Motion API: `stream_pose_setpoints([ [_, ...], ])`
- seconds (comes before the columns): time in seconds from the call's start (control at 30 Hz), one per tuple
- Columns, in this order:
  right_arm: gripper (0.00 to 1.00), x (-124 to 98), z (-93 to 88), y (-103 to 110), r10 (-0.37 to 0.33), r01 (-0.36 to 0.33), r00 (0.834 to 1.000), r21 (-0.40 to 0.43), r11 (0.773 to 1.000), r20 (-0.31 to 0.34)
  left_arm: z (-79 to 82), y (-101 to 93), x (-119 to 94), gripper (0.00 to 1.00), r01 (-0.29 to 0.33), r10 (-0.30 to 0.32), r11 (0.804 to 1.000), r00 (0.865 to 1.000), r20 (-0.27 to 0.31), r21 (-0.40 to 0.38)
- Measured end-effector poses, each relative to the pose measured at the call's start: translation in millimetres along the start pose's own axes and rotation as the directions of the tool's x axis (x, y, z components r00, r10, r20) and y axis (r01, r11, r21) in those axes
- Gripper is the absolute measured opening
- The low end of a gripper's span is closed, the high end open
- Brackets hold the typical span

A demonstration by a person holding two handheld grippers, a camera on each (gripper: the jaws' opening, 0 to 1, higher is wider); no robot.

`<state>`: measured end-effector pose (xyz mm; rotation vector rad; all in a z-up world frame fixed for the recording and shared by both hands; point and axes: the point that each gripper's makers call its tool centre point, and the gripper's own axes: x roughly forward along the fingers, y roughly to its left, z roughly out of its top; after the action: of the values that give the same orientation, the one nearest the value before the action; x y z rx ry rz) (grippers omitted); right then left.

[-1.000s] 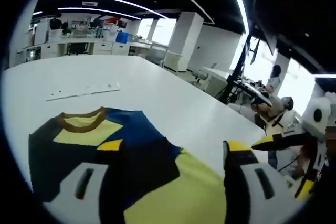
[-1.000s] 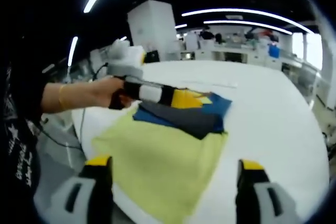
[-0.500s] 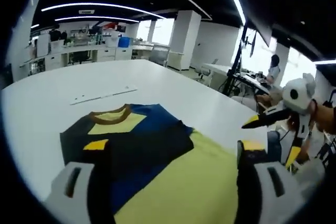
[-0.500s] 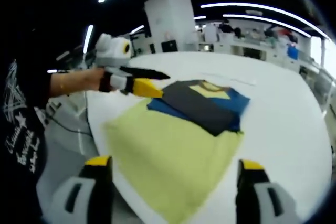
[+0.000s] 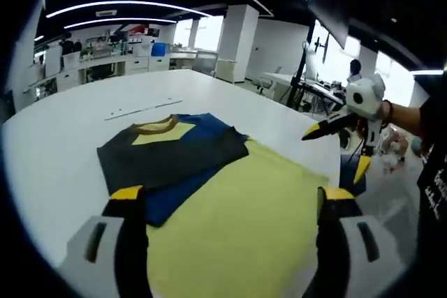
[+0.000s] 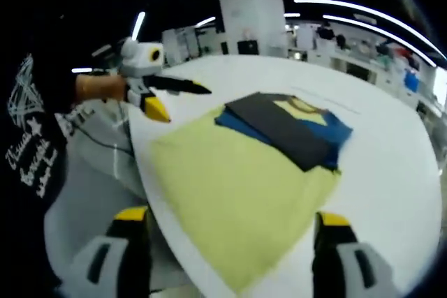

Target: Fold the garment on the visible template until the final outline fits inside the template.

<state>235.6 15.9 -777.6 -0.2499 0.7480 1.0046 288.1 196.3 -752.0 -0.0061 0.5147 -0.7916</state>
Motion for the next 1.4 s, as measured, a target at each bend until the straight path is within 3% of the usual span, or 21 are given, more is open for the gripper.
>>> stream_pose_setpoints([
  [0.37,0.85,10,-21.5,12,0.023,-0.025,0.999,-0.045,0.999,-0.048,-48.9,-5.1,-34,0.86,-0.001,0.001,1.0,0.998,-0.059,-0.001],
  [0.47,0.79,12,-30.0,11,0.012,-0.016,0.998,-0.052,0.999,-0.065,-64.1,-5.8,-40,0.79,-0.001,-0.003,0.999,0.997,-0.081,-0.042],
  [0.73,0.68,17,-52.1,11,-0.019,0.005,0.992,-0.11,0.994,-0.128,-93.9,-8.3,-53,0.65,-0.005,0.005,1.0,0.989,-0.151,0.003],
  [0.93,0.59,18,-60.7,7,-0.028,0.012,0.99,-0.111,0.994,-0.137,-104.1,-6.8,-57,0.5,-0.005,0.007,1.0,0.986,-0.169,0.009],
  [1.07,0.53,17,-65.9,1,-0.049,0.029,0.988,-0.133,0.991,-0.148,-111.1,-9.7,-57,0.47,0.015,-0.004,0.999,0.978,-0.208,0.05],
  [1.13,0.53,16,-69.8,-1,-0.05,0.028,0.986,-0.14,0.99,-0.157,-117.3,-8.5,-59,0.45,0.028,0.003,0.992,0.968,-0.25,0.12],
  [1.27,0.49,15,-74.6,-3,-0.059,0.031,0.983,-0.162,0.986,-0.174,-122.2,-8.0,-60,0.42,0.031,0.0,0.993,0.964,-0.266,0.113],
  [1.4,0.46,15,-77.9,-2,-0.063,0.031,0.98,-0.172,0.985,-0.186,-130.7,-7.6,-62,0.42,0.051,0.004,0.985,0.95,-0.311,0.167],
])
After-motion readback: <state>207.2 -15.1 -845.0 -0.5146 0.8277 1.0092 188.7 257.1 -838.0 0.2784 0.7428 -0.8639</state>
